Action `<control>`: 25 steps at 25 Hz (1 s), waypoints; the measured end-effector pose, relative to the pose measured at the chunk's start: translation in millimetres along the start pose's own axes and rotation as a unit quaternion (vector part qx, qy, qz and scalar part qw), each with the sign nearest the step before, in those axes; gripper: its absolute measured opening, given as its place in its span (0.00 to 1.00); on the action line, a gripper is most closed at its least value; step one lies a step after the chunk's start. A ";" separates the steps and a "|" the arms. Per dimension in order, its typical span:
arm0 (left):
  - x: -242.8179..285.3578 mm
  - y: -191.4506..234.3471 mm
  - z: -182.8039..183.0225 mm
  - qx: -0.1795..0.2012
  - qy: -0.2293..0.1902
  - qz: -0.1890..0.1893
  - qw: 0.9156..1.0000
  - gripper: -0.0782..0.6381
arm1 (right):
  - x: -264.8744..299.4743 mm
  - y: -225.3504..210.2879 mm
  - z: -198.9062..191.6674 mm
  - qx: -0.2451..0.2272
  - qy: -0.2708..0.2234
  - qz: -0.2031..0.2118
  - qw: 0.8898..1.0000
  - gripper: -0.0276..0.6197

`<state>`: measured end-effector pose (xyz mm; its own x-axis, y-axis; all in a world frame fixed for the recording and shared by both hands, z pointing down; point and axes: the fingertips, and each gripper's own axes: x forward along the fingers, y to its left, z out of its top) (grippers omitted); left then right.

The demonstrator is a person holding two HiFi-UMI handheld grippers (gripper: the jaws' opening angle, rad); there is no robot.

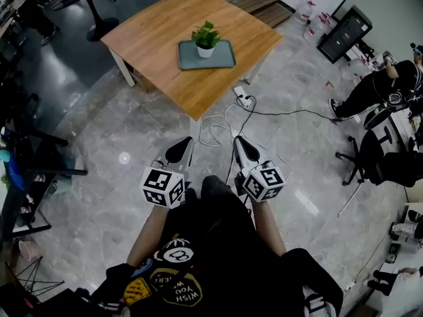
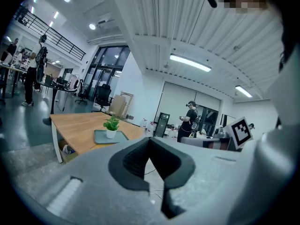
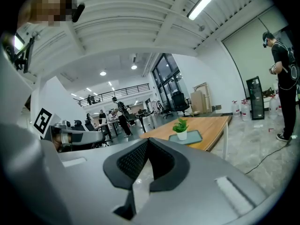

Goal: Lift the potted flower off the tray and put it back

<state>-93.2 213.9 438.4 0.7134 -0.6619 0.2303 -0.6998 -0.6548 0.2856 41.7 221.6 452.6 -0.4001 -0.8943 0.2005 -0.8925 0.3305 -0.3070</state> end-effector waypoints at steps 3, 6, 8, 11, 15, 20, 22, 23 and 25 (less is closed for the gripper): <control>12.2 9.0 -0.8 -0.004 0.007 -0.003 1.000 0.11 | 7.9 -11.4 -6.7 0.010 0.011 -0.009 1.000 0.04; 26.9 25.2 2.9 -0.009 0.010 -0.001 1.000 0.11 | 28.5 -21.3 -13.4 0.021 0.026 -0.008 0.999 0.04; 41.2 39.0 7.3 -0.011 0.011 0.003 1.000 0.11 | 48.9 -29.0 -14.9 0.025 0.033 -0.002 0.999 0.04; 73.0 59.8 16.6 -0.007 0.008 0.008 1.000 0.11 | 85.6 -48.2 -14.0 0.024 0.039 0.009 0.999 0.04; 140.9 101.1 18.4 0.009 0.007 0.019 1.000 0.11 | 148.6 -87.1 -10.8 0.018 0.050 0.028 0.998 0.04; 229.5 157.1 15.7 -0.007 0.031 0.050 0.998 0.10 | 232.9 -142.1 -5.8 -0.003 0.082 0.056 0.995 0.04; 261.2 180.0 13.7 -0.007 0.032 0.072 0.997 0.10 | 268.0 -163.5 -6.4 -0.010 0.090 0.071 0.993 0.04; 276.9 190.6 10.7 -0.005 0.035 0.082 0.996 0.10 | 285.4 -174.7 -8.6 -0.014 0.094 0.076 0.993 0.04; 307.3 208.7 2.5 0.001 0.044 0.092 0.995 0.10 | 319.8 -199.0 -16.4 -0.024 0.102 0.078 0.991 0.04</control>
<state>-20.1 -127.1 566.4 0.5734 -0.7363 0.3593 -0.8190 -0.5259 0.2295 87.9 -125.2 593.1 -0.5635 -0.7529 0.3399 -0.8233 0.4780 -0.3061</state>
